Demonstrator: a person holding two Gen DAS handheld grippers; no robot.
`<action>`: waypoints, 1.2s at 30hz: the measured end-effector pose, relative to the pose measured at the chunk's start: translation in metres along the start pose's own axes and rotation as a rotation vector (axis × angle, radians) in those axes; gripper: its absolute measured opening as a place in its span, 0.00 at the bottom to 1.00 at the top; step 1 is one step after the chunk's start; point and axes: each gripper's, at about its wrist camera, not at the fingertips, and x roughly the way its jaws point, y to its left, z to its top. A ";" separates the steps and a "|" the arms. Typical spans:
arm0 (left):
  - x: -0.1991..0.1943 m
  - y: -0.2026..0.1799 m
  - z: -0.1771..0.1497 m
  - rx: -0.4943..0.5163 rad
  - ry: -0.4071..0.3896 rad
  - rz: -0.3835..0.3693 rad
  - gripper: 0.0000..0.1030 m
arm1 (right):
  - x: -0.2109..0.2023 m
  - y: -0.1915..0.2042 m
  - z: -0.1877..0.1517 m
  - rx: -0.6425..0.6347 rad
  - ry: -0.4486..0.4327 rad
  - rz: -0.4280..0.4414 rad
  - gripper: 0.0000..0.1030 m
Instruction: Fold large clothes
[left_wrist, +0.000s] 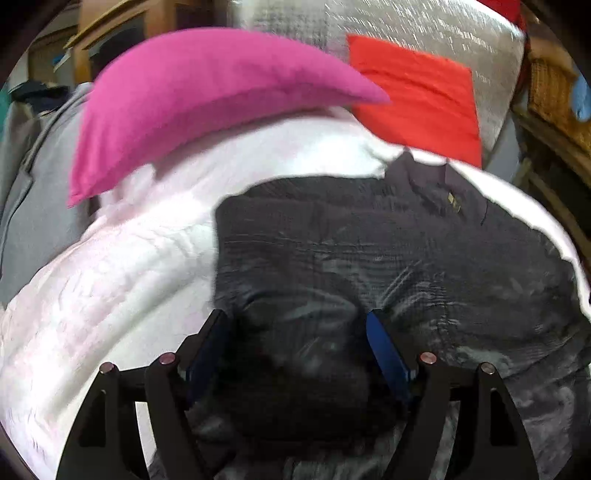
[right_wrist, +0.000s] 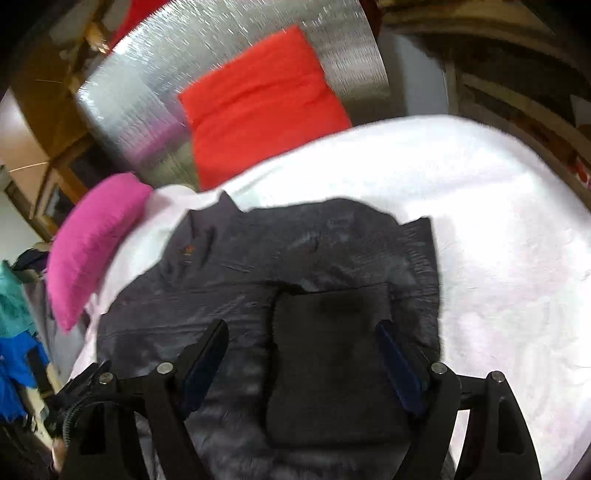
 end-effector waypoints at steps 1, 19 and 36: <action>-0.010 0.005 -0.002 -0.011 -0.010 -0.008 0.75 | -0.013 -0.001 -0.005 -0.014 -0.012 -0.001 0.81; -0.174 0.105 -0.170 -0.130 0.085 -0.086 0.75 | -0.164 -0.079 -0.211 0.114 0.166 0.065 0.81; -0.185 0.106 -0.246 -0.195 0.187 -0.145 0.65 | -0.174 -0.071 -0.289 0.169 0.208 0.129 0.58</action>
